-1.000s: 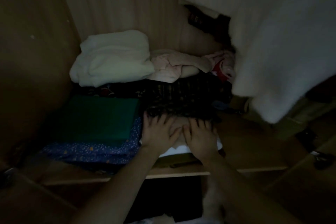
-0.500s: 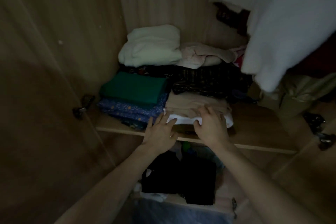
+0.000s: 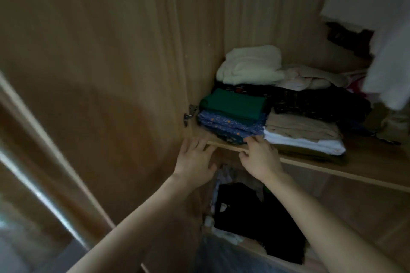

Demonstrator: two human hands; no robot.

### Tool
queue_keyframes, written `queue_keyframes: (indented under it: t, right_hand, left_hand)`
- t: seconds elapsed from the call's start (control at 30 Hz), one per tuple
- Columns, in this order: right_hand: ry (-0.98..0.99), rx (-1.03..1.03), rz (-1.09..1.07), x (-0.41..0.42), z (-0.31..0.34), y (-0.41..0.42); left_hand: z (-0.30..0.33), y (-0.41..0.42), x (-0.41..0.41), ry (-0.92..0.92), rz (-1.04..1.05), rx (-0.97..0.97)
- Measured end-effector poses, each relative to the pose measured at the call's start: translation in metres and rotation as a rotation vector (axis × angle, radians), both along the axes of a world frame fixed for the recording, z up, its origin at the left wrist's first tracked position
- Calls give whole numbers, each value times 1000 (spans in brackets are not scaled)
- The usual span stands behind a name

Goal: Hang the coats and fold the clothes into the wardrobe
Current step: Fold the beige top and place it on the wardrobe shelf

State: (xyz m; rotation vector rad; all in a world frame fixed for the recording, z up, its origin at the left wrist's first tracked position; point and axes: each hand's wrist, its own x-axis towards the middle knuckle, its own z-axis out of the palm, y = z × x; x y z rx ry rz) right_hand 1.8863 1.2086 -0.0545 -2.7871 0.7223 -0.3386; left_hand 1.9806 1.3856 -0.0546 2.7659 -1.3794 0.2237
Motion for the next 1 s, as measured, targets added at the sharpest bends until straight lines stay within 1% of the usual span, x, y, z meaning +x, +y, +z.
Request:
queue_keyframes:
  t: [0.13,0.3,0.43,0.47,0.53,0.6,0.67,0.7,0.77,0.8,0.83,0.87,0.9,0.97,1.0]
  right_hand:
    - [19,-56,53,4,1,71]
    - [26,7,66,11,1,156]
    - [45,13,106,18,2,210]
    - [45,11,107,19,4,218]
    - [40,11,89,19,11,230]
    - [32,10,71,16,18,235]
    - [15,-7,63,10,25,236]
    - [0,-14,56,5,29,234]
    - [-37,-32,39,-6,40,225]
    - [-54,-46,29,-12,48,215]
    - [-71,-61,8,-20,58,203]
    - [-90,-77,-27,-29,69,189]
    - [-114,-95,-69,-40,81,174]
    - [-173,-140,-157,-66,101,143]
    - [-190,-170,-202,-81,109,129]
  left_hand:
    - [10,91,-8,-209,-9,-9]
    - [11,199,-5,-415,-127,-124]
    - [29,251,4,-589,-265,16]
    - [35,261,6,-627,-288,20]
    - [48,277,10,-650,-276,-72]
    - [64,286,14,-623,-186,-275]
    - [83,283,18,-533,-108,-543]
    - [92,278,20,-428,-78,-670]
    - [107,259,18,-83,-47,-887]
    - [112,248,14,85,-28,-967]
    - [115,238,7,212,0,-1038]
    - [115,229,1,269,43,-1104]
    - [113,222,-5,269,76,-1158]
    - [109,214,-15,217,74,-1209]
    - [107,211,-18,200,45,-1201]
